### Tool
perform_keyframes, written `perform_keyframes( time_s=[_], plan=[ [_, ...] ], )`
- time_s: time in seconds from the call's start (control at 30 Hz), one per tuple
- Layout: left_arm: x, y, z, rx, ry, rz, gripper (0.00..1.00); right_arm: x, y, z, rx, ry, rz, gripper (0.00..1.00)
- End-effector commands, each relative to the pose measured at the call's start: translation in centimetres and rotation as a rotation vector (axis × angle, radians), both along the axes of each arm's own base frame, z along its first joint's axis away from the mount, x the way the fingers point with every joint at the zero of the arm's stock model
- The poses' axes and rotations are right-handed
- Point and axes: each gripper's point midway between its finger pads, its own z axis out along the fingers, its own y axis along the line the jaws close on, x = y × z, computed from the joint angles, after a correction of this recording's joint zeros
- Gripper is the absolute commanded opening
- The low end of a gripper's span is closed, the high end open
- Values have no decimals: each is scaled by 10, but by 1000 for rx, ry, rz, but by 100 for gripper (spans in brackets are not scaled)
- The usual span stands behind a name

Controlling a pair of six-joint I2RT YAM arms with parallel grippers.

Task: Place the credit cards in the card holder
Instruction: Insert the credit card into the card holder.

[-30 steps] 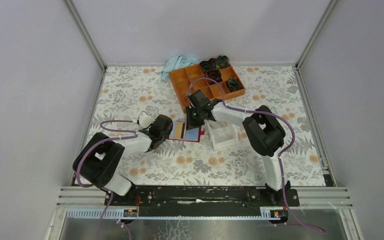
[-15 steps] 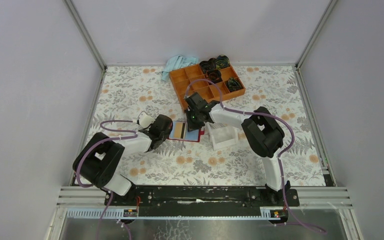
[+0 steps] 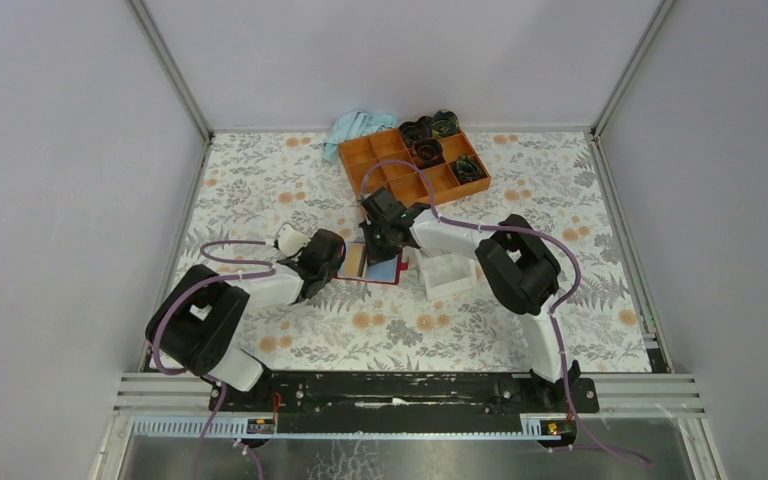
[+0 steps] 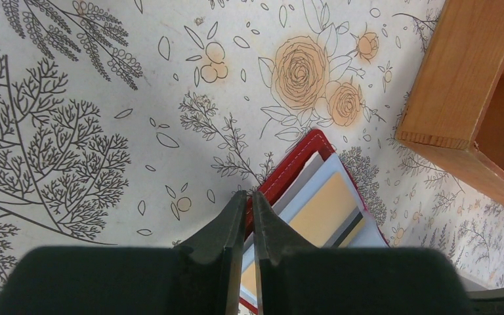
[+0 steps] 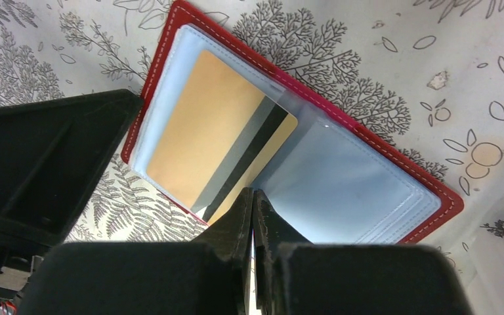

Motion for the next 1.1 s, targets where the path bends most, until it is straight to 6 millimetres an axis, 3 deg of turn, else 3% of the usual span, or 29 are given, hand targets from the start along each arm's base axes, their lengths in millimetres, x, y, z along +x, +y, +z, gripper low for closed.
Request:
perform_keyframes(
  time_s=[0.0, 0.23, 0.57, 1.07],
  plan=[
    [-25, 4, -27, 41, 115, -45, 15, 3, 18, 11, 30, -25, 12, 4],
    [-26, 4, -29, 38, 119, -47, 15, 4, 24, 12, 36, -30, 16, 4],
    [-28, 7, -30, 47, 121, -40, 15, 5, 13, 19, 14, -68, 3, 4],
    [-29, 8, -30, 50, 121, -38, 15, 4, 2, 8, -39, -64, -11, 4]
  ],
)
